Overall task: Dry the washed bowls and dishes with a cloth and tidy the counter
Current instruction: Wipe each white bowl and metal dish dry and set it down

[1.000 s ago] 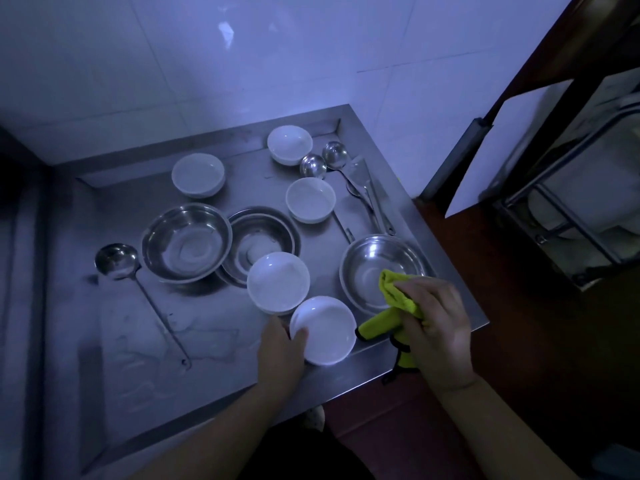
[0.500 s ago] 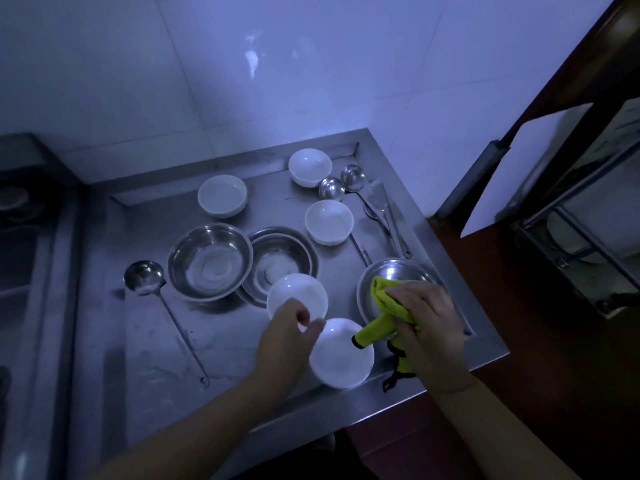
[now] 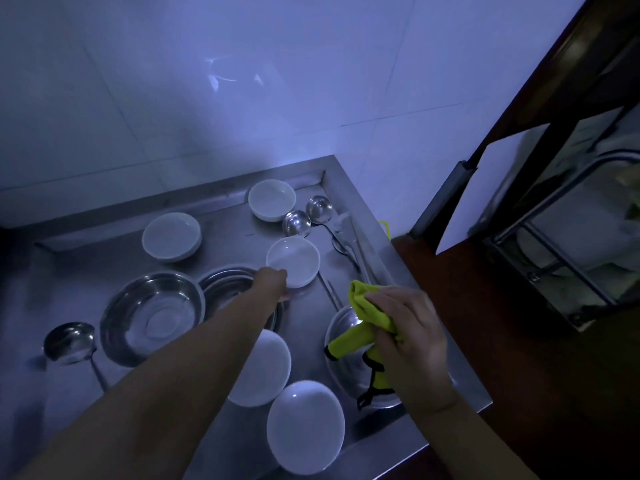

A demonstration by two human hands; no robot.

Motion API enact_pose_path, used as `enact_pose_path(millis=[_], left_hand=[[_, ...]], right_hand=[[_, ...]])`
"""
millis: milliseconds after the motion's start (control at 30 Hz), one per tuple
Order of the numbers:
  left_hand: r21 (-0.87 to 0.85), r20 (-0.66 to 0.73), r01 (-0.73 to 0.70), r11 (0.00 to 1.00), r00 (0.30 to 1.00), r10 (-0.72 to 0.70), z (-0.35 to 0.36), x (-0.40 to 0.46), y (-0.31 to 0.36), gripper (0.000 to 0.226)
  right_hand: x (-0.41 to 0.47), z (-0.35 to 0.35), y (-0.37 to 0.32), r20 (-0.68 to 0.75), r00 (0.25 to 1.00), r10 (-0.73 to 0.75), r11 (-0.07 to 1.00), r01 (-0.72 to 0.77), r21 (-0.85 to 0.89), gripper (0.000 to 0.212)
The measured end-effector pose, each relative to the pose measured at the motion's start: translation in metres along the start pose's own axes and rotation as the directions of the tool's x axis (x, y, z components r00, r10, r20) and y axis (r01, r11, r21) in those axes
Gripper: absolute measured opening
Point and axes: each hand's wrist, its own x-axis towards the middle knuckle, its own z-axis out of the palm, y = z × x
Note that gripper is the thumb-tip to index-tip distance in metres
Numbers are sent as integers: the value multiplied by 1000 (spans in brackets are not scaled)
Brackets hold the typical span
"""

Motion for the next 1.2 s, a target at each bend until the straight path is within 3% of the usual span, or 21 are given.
enact_pose_path(millis=[267,433,633,733,833,967,1067,1200], left_hand=[[-362,23,132,923,991,-133,-11,4,-5,47],[-548,91,82,832,995,-39,-67,-33,-6,35],[-545,107,-71,835,982,153,-182,-112,-26,16],[-407,73,-233,883,956,286,-236,-159,-47,22],[-113,-49,-383,917,924,380,-278,-201,-71,48],[299,-199,-526,796,782,591,-315,-244,-100,40],[391,-255,-599,699,659,708,-336,-269,-115,37],[389,-301,-676,627,550,779,-359,-296,-122,31]], right_hand=[[-5,12,-4,67,997,41,999,-42,5,20],[7,23,-34,90,996,-4,999,0,44,22],[17,53,-93,68,995,-72,993,65,101,33],[17,72,-129,54,993,-108,982,98,158,30],[12,91,-171,42,987,-154,963,141,229,29],[-4,114,-224,52,982,-179,941,156,301,28],[-18,132,-265,21,994,-107,929,92,359,33],[-29,152,-311,-118,992,-40,912,84,401,40]])
